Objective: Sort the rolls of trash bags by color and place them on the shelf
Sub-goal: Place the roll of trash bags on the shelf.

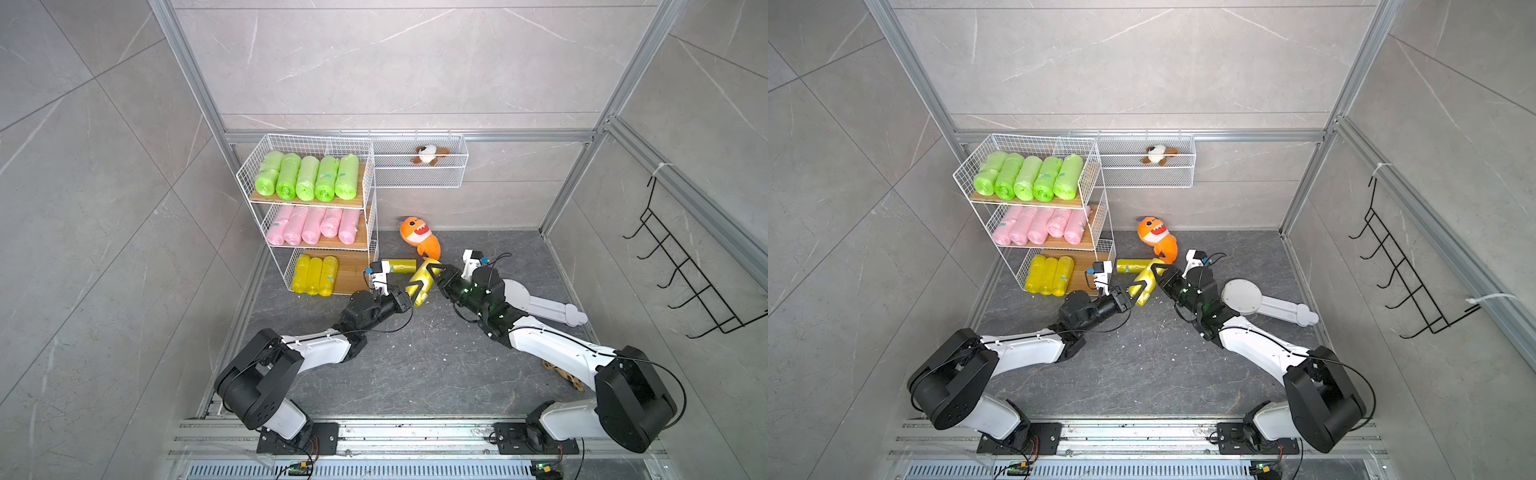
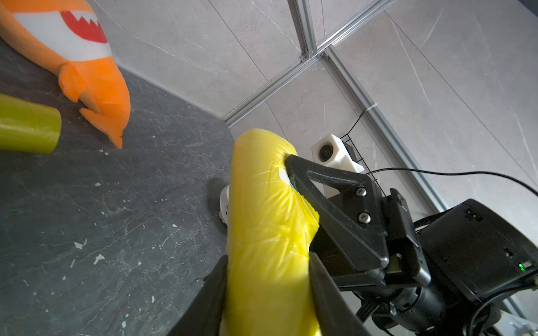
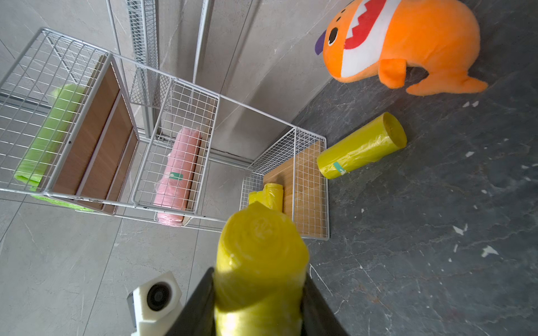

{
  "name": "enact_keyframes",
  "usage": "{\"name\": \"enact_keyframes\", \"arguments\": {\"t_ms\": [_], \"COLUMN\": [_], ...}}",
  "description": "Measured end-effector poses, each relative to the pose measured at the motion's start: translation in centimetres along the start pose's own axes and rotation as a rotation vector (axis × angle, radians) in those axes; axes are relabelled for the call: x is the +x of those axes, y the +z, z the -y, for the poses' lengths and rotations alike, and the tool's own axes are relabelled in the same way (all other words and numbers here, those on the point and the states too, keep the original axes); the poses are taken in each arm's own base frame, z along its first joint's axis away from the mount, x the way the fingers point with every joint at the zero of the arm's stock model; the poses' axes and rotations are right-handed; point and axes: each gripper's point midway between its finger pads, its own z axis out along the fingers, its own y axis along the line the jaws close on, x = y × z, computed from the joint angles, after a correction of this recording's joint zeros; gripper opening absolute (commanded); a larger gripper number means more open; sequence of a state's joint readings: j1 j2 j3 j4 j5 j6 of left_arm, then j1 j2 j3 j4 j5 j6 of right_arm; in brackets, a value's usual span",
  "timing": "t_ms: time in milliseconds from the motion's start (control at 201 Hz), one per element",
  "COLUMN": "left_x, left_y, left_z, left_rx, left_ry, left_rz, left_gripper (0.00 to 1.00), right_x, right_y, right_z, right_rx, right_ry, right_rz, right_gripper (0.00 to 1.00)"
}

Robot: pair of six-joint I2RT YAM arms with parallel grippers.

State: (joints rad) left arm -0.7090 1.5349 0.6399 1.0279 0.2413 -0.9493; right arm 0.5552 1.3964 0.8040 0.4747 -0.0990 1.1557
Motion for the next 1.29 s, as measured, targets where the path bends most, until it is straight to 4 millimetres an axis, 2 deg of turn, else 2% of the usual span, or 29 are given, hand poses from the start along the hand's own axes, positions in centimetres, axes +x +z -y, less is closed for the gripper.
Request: {"name": "enact_keyframes", "arguments": {"t_ms": [174, 323, 572, 801, 926, 1090, 1189, 1294], "left_x": [0.4, 0.6, 1.9, 2.9, 1.2, -2.3, -4.1, -5.5], "left_y": [-0.1, -1.2, -5.6, -10.9, -13.8, -17.5, -18.5, -18.4], "left_z": [-0.3, -0.8, -4.1, -9.2, -11.8, -15.2, -16.6, -17.7], "left_rx": [-0.018, -0.068, -0.282, -0.593, -0.784, -0.989, -1.043, -1.055], "left_ry": [0.018, 0.066, 0.164, 0.258, 0.319, 0.345, 0.354, 0.389], "left_rz": [-0.02, -0.051, -0.131, -0.179, -0.137, -0.048, -0.007, 0.014], "left_gripper": [0.28, 0.28, 0.27, 0.27, 0.27, 0.27, 0.27, 0.27], "right_x": [-0.1, -0.7, -2.5, -2.4, -2.1, -1.8, -1.7, -1.7], "right_y": [-0.2, -1.3, -4.7, -5.0, -4.6, -4.3, -4.3, -4.3], "right_z": [0.1, -0.3, -0.4, 0.7, 1.3, 1.9, 1.9, 2.0], "right_rx": [0.007, 0.026, 0.094, 0.147, 0.165, 0.176, 0.176, 0.178], "right_ry": [-0.022, -0.072, -0.205, -0.267, -0.278, -0.28, -0.283, -0.283], "right_rz": [0.006, 0.035, 0.123, 0.115, 0.102, 0.086, 0.082, 0.08], "right_gripper": [0.71, 0.84, 0.86, 0.86, 0.86, 0.86, 0.86, 0.86]}}
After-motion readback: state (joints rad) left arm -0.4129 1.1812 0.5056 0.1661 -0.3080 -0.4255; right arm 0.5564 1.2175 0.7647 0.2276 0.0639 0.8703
